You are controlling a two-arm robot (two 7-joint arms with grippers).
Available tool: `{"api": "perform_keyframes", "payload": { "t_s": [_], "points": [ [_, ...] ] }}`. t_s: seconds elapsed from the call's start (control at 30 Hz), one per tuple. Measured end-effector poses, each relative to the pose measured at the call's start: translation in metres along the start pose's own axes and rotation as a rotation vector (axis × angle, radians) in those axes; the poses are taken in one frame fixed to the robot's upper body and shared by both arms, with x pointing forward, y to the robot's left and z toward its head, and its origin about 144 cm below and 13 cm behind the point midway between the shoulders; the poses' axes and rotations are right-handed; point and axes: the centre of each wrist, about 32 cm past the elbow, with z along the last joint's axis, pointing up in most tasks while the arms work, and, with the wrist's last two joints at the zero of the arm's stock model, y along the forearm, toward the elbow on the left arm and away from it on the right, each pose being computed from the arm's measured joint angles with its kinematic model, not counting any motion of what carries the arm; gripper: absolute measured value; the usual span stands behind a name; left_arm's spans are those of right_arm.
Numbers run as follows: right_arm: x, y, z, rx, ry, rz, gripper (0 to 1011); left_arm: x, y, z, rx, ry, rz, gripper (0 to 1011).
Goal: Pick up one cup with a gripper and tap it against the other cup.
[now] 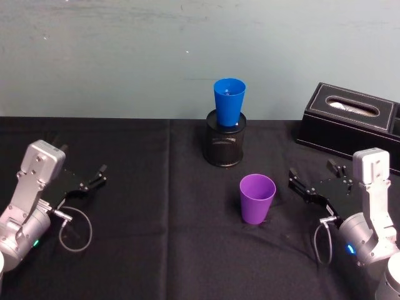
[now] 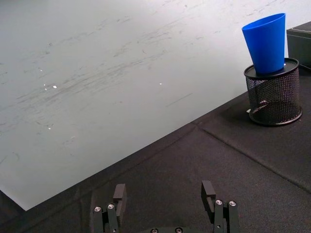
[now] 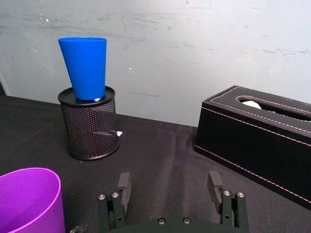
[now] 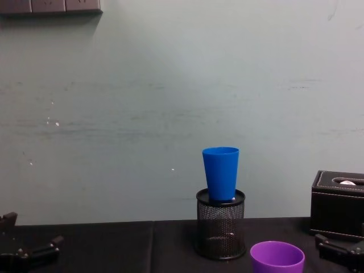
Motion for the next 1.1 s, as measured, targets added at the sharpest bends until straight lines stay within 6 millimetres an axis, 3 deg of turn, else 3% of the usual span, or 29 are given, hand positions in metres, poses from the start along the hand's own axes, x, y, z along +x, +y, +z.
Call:
{"api": "perform_keyframes", "payload": {
  "t_s": [1.1],
  "points": [
    [0.0000, 0.0000, 0.0004, 0.003, 0.000, 0.002, 1003, 0.0000, 0.0000, 0.0000, 0.000, 0.000, 0.000, 1011]
  ]
}}
